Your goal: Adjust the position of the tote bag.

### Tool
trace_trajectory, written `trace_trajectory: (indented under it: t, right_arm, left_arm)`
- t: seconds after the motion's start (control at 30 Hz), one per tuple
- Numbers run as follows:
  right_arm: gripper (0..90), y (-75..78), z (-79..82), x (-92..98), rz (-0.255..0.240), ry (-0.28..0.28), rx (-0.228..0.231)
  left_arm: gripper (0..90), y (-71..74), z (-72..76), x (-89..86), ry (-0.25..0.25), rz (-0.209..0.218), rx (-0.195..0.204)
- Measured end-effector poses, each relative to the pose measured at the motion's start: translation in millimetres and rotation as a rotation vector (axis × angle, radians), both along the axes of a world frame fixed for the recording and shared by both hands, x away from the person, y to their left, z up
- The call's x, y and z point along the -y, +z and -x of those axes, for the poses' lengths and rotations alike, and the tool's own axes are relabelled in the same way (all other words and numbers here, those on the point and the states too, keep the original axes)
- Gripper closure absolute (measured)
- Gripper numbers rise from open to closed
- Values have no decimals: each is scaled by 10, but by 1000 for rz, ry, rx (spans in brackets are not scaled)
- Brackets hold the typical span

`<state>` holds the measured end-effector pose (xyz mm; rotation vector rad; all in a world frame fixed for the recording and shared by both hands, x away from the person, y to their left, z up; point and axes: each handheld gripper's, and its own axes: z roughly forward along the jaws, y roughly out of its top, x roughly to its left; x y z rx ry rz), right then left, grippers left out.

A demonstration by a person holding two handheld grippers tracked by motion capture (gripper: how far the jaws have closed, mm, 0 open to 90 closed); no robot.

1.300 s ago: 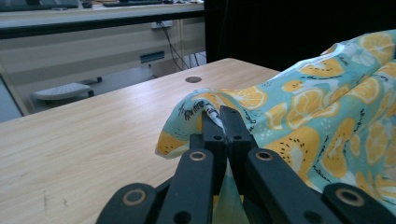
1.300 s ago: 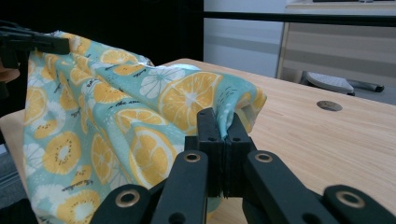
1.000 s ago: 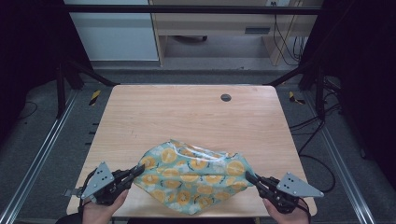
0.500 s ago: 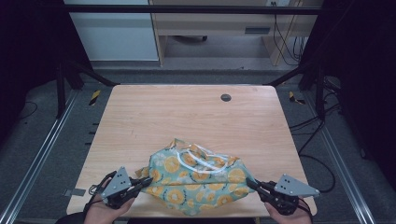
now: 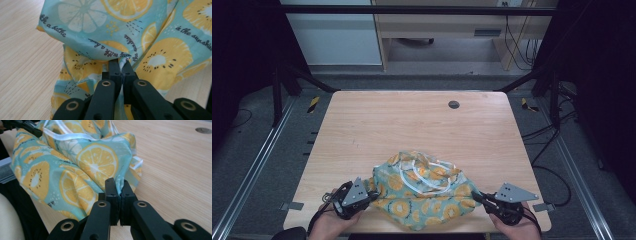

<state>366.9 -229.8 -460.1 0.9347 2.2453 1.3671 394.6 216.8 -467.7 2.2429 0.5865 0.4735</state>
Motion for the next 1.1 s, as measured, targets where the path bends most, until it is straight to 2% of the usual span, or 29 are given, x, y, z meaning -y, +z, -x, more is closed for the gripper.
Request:
trace_trajectory:
  t: [0.27, 0.43, 0.47, 0.6, 0.87, 1.1]
  right_arm:
    - [872, -79, -163, -58, 35, -29, -41]
    - [863, -92, -187, -66, 44, -37, -45]
    - [854, -96, -202, -67, 43, -43, -46]
    - [842, -94, -238, -66, 38, -53, -42]
    - [841, -116, -315, -76, 52, -66, -51]
    - [808, -136, -359, -88, 66, -81, -61]
  left_arm:
    - [900, -64, -116, 50, 29, -36, -9]
    - [900, -94, -188, 73, 41, -45, -17]
    - [900, -108, -218, 95, 42, -62, -19]
    - [900, -135, -263, 132, 45, -79, -26]
    - [900, -194, -349, 218, 56, -84, -38]
    - [900, -203, -389, 209, 64, -74, -46]
